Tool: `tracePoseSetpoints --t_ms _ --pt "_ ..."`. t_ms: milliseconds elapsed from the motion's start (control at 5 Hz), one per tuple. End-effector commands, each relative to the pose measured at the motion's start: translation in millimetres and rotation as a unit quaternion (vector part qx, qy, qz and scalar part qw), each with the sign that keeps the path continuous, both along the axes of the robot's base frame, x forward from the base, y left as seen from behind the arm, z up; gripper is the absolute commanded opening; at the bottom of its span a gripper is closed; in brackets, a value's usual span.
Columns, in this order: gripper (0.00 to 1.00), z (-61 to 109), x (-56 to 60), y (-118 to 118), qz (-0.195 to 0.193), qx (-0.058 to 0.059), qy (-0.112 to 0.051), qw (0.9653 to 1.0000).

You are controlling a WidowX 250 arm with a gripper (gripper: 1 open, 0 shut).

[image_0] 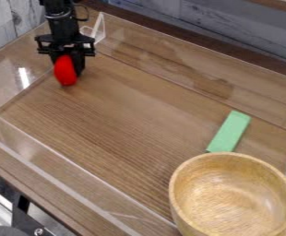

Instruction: Move the red object to the left side of the table

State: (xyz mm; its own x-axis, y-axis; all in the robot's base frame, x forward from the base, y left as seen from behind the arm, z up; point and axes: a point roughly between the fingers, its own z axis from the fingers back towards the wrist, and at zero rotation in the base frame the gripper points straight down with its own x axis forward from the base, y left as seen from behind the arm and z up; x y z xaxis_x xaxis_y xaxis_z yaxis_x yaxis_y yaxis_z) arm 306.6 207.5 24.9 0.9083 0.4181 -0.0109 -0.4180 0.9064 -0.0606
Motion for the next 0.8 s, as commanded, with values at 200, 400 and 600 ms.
tracePoseSetpoints --t_ms 200,400,600 --pt "0.0 42.7 1.8 10.4 0.026 0.024 -0.045 0.9984" --pt "0.0 43.5 2.8 10.4 0.033 0.024 -0.046 0.9981" --pt "0.0 44.4 4.0 9.9 0.039 0.025 -0.048 0.9978"
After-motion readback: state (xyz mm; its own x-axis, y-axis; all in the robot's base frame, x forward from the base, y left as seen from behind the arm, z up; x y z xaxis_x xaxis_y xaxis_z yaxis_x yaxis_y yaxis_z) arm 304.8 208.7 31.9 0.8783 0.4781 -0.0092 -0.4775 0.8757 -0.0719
